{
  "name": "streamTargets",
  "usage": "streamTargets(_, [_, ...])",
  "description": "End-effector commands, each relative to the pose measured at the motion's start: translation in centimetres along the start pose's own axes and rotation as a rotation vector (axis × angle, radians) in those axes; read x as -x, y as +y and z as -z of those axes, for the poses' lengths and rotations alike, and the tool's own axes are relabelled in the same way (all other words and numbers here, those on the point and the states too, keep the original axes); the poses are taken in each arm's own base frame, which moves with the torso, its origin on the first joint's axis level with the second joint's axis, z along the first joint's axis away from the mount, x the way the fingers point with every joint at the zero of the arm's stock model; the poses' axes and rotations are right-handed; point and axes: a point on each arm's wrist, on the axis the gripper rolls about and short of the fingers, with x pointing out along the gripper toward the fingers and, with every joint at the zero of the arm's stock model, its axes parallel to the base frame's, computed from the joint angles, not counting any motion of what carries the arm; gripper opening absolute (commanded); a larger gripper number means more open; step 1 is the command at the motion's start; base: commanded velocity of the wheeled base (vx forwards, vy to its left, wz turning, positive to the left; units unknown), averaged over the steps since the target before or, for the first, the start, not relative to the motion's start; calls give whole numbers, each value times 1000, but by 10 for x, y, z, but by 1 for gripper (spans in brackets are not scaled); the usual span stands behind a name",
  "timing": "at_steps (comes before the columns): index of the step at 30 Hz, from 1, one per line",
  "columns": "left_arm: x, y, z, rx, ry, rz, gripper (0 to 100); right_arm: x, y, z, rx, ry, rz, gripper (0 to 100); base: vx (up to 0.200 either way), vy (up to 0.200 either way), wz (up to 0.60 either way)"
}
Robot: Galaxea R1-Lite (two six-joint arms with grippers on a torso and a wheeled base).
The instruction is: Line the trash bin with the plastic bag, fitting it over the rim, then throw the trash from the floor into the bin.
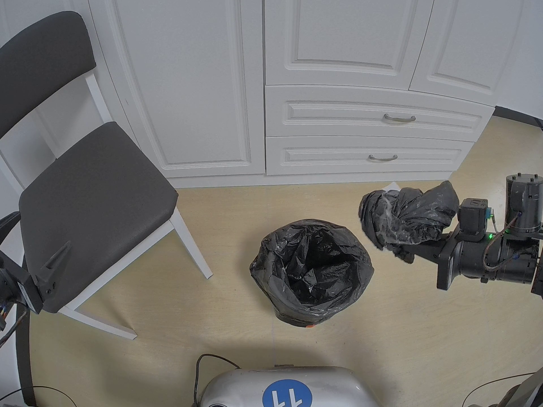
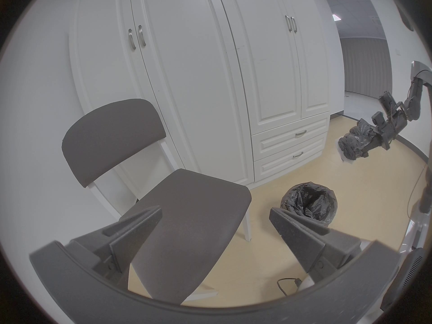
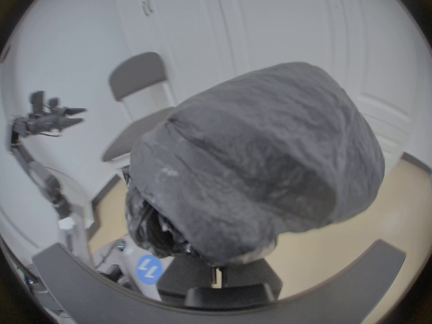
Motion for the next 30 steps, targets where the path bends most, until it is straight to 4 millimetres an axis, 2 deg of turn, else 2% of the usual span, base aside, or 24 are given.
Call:
streamTargets(1, [8,4,-2,-7,-33,-13,100,-14,8,9,-101,34,-212,0,0,0,0])
streamTargets(2, [8,4,-2,-7,-35,-12,100,-17,7,8,-113,37,-213,0,0,0,0])
streamTargets(7, [7,4,-1,-9,-30,-9,100,-59,-4,-1,-347,88,-214,0,0,0,0])
streamTargets(10, [7,4,-1,-9,-30,-9,100,-74,-9,-10,-452,135,-208,0,0,0,0])
streamTargets(13, [8,4,-1,-20,-32,-11,100,-91,-18,-44,-678,250,-180,0,0,0,0])
streamTargets(14, [8,4,-1,-22,-32,-10,100,-92,-19,-49,-710,266,-175,0,0,0,0])
streamTargets(16, [7,3,0,-27,-25,-8,100,-104,-26,-77,-884,360,-135,0,0,0,0])
streamTargets(20, [6,2,0,-29,-21,-5,100,-127,-36,-100,-1065,498,-62,0,0,0,0])
streamTargets(23, [6,3,0,-28,-23,-4,100,-145,-41,-95,-1103,605,-20,0,0,0,0])
streamTargets(26, [7,3,0,-27,-26,-3,100,-165,-38,-67,-1103,756,21,0,0,0,0])
streamTargets(27, [7,3,0,-27,-26,-3,100,-165,-38,-67,-1103,756,21,0,0,0,0])
streamTargets(30, [6,3,0,-28,-23,-2,100,-184,-36,-45,-1047,834,12,0,0,0,0])
